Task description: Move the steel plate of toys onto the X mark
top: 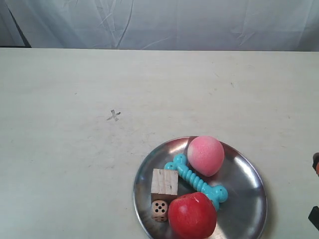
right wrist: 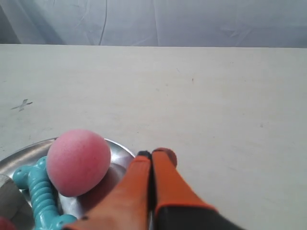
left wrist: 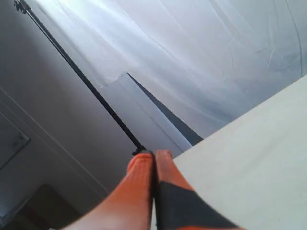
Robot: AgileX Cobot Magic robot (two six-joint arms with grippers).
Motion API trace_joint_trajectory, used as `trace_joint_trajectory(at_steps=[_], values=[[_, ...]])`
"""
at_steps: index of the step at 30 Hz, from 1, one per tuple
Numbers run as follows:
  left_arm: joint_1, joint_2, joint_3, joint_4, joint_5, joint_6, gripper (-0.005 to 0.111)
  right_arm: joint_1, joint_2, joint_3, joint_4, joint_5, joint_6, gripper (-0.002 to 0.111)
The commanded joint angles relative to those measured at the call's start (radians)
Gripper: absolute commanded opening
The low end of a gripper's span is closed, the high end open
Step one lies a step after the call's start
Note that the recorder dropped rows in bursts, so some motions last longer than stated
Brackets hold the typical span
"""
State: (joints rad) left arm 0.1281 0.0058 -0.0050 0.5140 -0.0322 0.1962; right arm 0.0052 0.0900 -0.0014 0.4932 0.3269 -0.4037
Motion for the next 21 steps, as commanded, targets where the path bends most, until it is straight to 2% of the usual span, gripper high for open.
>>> trace_joint_trajectory(at_steps=[1,2,5,7,12,14,17,21], values=[[0.003,-0.006,0.005,-0.001,-0.160,-0.034,0.000,-0.005,-0.005,0.001,0.004,-0.016,-0.003,0.000],[0.003,-0.006,0.005,-0.029,-0.201,-0.100,0.000,-0.005,-0.005,0.001,0.004,-0.016,-0.003,0.000],[0.003,-0.006,0.005,-0.160,-0.330,-0.505,0.000,-0.005,-0.005,0.001,0.006,-0.019,-0.003,0.000],[0.003,-0.006,0.005,-0.236,-0.390,-0.652,0.000,-0.005,-0.005,0.001,0.015,-0.019,-0.003,0.000],[0.003,-0.006,0.005,-0.327,-0.474,-0.789,0.000,-0.005,-0.005,0.001,0.024,-0.044,-0.003,0.000],[0.003,-0.006,0.005,-0.349,-0.484,-0.860,0.000,-0.005,-0.005,0.001,0.128,-0.102,-0.003,0.000],[0.003,-0.006,0.005,-0.347,-0.484,-0.900,0.000,-0.005,-0.005,0.001,0.379,-0.159,-0.003,0.000],[0.003,-0.006,0.005,-0.347,-0.493,-0.990,0.000,-0.005,-0.005,0.001,0.525,-0.166,-0.003,0.000]])
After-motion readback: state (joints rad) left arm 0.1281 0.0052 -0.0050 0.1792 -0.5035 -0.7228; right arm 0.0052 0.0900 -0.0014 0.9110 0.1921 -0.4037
